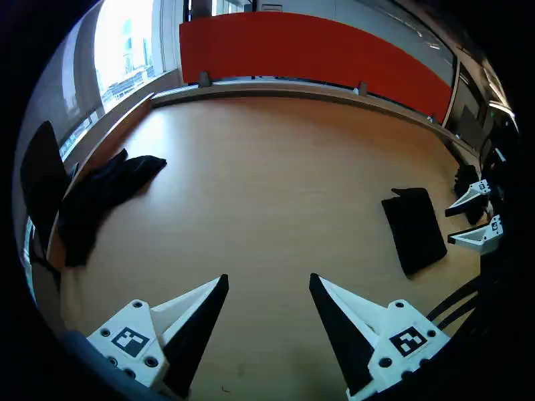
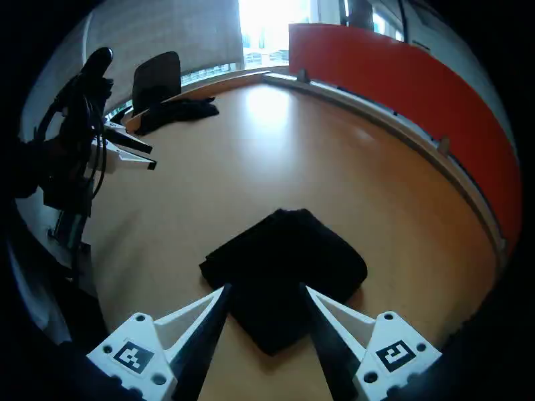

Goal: Fold towel

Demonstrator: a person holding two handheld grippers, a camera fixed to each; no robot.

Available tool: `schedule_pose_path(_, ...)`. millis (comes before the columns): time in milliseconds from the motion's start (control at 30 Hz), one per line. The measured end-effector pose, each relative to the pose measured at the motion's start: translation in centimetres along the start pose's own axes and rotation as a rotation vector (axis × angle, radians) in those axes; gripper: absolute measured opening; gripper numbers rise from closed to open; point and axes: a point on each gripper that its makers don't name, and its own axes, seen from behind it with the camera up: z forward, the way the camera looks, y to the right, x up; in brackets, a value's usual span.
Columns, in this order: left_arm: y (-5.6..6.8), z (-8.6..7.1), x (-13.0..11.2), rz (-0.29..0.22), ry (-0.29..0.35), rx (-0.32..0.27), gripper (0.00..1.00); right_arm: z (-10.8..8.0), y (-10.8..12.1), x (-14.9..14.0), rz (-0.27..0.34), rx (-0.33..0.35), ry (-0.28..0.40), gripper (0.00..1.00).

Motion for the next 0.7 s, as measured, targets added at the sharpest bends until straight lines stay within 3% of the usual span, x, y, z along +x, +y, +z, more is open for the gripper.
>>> schedule_pose_path(700, 0.1, -0.3, -0.2, 0.007, 0.001, 0.0, 0.89, -0.9, 0.2, -6.2, 0.041, -0.034, -0.094, 0.76)
